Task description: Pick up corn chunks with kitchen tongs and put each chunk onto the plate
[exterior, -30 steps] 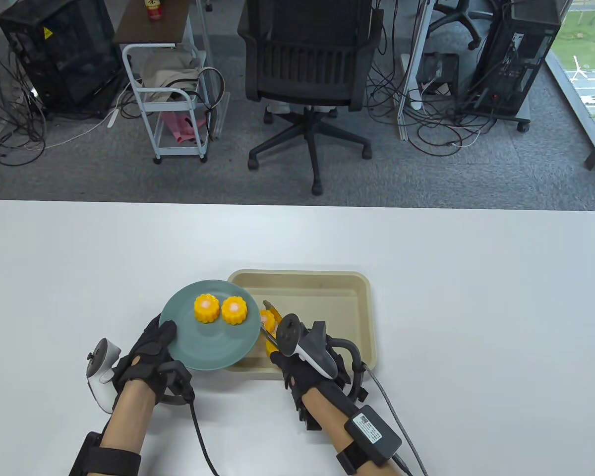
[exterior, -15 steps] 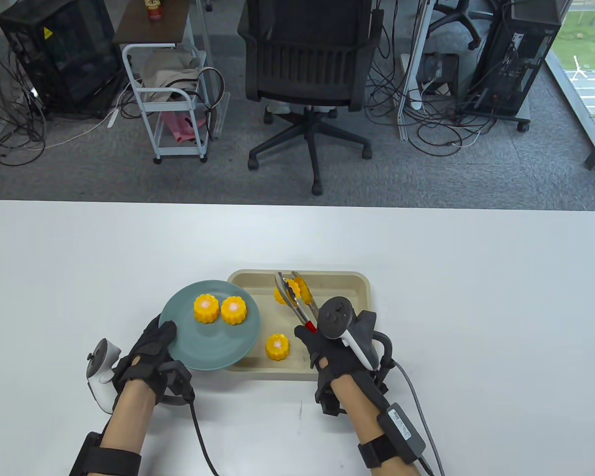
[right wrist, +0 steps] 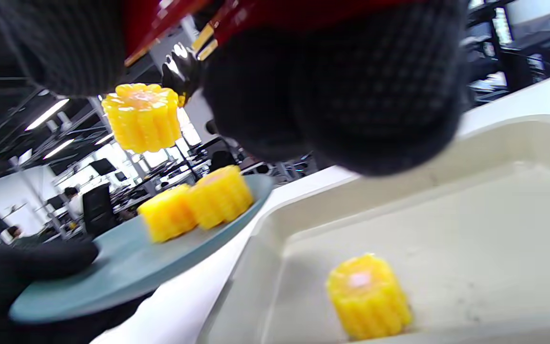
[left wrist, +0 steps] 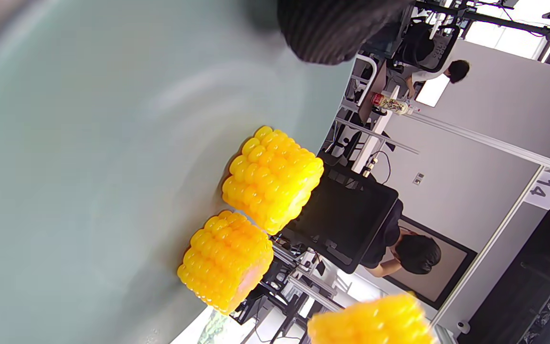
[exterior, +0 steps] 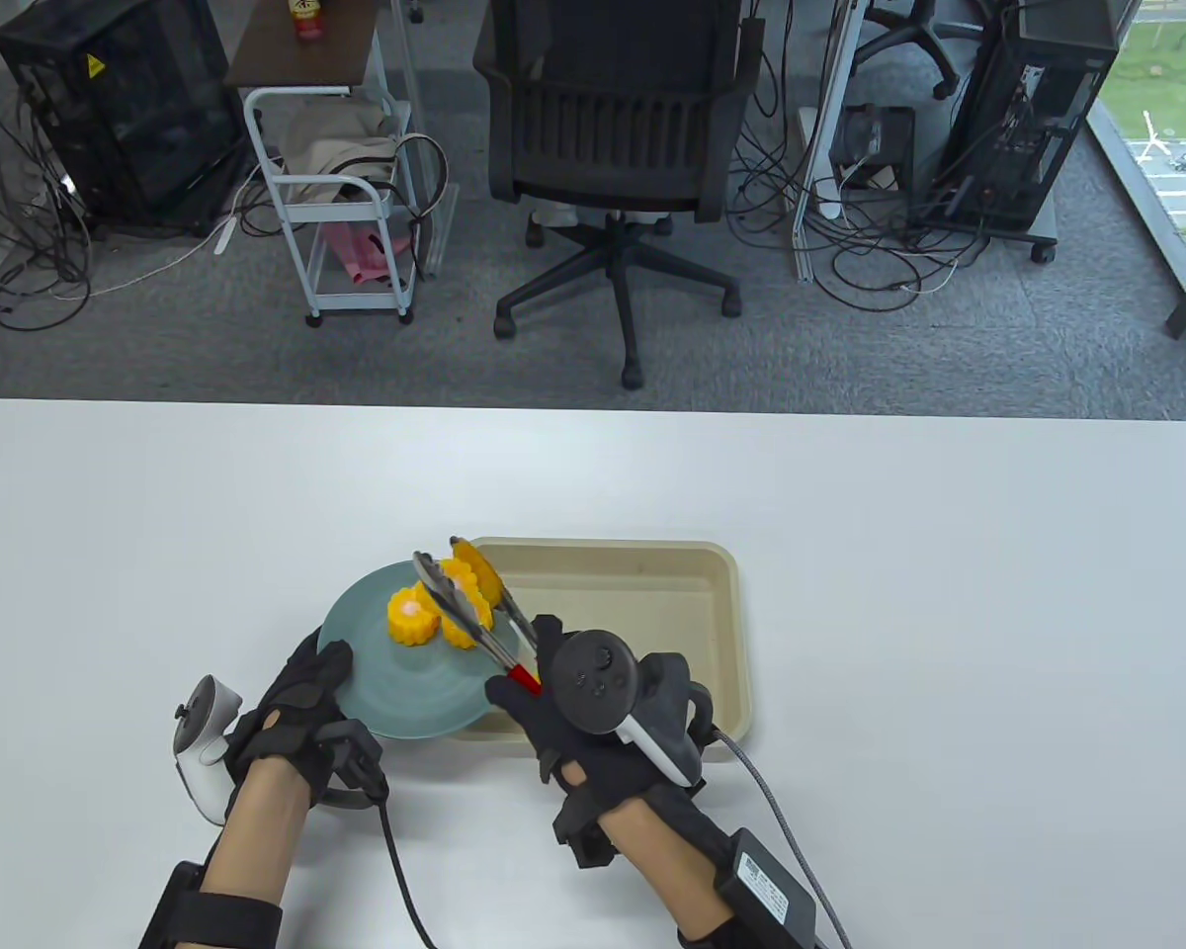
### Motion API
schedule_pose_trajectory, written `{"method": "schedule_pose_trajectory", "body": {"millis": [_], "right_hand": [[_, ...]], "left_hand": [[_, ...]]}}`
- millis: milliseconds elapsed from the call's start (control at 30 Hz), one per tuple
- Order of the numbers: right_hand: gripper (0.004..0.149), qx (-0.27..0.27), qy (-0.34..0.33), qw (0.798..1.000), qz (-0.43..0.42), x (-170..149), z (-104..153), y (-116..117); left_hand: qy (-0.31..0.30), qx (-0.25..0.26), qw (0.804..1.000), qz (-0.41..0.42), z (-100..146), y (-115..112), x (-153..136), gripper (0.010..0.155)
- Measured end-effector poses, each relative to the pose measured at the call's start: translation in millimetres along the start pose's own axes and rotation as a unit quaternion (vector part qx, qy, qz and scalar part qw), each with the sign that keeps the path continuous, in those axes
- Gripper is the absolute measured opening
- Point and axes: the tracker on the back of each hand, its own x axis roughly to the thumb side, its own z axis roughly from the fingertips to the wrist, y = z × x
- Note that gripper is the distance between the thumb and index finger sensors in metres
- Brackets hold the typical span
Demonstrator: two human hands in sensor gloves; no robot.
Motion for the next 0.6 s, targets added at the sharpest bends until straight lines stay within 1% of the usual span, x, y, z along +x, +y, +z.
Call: {"method": "schedule_pose_trajectory", "body": {"millis": [100,300,400,600], "right_hand": [[0.076,0.017,-0.017,0.999,0.022,13,6,11],[0.076,0.051,-0.025,0.997,0.046,19,9,30],[0.076,0.063,-0.030,0.996,0.056,21,10,35],[0.079,0.062,-0.033,0.995,0.066,22,12,38]], "left_hand": [[0.000,-0.003,1.000,0.000,0,0,0,0.056],[0.001,-0.006,1.000,0.005,-1,0,0,0.056],[0.000,-0.009,1.000,0.007,-1,0,0,0.056],[0.003,-0.011,1.000,0.009,-1,-1,-1,0.056]]}}
